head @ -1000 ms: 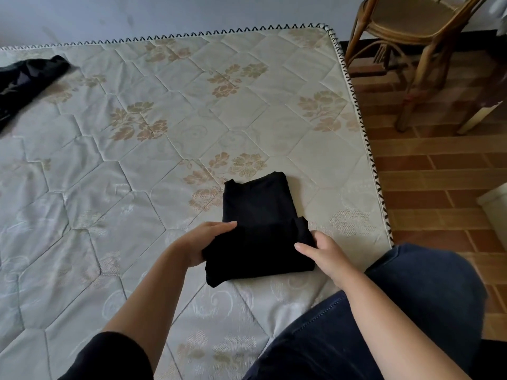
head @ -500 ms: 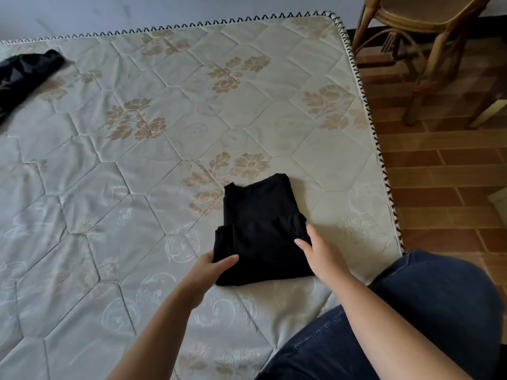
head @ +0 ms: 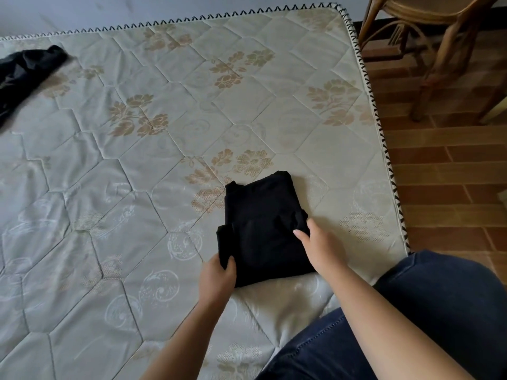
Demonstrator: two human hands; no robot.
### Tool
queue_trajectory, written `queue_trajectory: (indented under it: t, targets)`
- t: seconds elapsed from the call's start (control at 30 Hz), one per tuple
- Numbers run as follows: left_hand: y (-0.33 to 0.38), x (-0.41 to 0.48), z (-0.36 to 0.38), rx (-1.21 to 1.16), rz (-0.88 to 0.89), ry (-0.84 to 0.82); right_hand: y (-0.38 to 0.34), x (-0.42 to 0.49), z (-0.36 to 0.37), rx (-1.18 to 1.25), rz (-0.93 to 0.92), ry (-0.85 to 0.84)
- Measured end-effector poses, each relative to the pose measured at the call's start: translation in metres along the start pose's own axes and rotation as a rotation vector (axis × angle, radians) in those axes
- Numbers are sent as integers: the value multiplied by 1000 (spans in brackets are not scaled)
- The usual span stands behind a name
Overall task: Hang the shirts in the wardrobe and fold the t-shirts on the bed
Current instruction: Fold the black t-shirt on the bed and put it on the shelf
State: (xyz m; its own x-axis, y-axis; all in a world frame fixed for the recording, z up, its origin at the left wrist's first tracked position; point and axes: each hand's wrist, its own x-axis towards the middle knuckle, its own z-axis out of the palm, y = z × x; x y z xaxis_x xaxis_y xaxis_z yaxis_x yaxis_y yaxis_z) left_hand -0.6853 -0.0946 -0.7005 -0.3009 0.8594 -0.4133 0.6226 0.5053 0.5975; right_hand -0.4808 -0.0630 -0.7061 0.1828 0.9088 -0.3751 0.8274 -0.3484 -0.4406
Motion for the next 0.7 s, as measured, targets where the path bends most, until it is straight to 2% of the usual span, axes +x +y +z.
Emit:
queue_trajectory:
  t: [0.07, 0.13, 0.2, 0.27, 0.33, 0.4, 0.47, 0.5, 0.6, 0.7]
  targets:
    - [1, -3, 4, -27, -17, 15, 1, -1, 2, -19, 6, 32]
    - [5, -6, 4, -172, -93, 28, 5, -4, 4, -8, 33, 78]
    - [9, -8, 0, -350, -185, 107, 10, -5, 4, 110, 68, 128]
    - [10, -10, -4, -394, -215, 225, 13, -4, 1, 246, 57, 209]
    - [10, -10, -4, -254, -71, 361, 12, -3, -2, 182, -83, 384]
    - [14, -7, 5, -68, 290, 428, 7, -4, 3, 29, -242, 524]
    - [20, -3, 25, 129, 612, 358, -2, -5, 16, -82, -365, 483]
    - [24, -2, 35, 218, 671, 281, -7, -7, 24, -139, -418, 406]
    - [31, 0, 54, 490, 577, 14, -3, -9, 41, -328, -510, 174]
    - [21, 7, 62, 568, 489, -87, 2, -7, 35, -386, -483, 69]
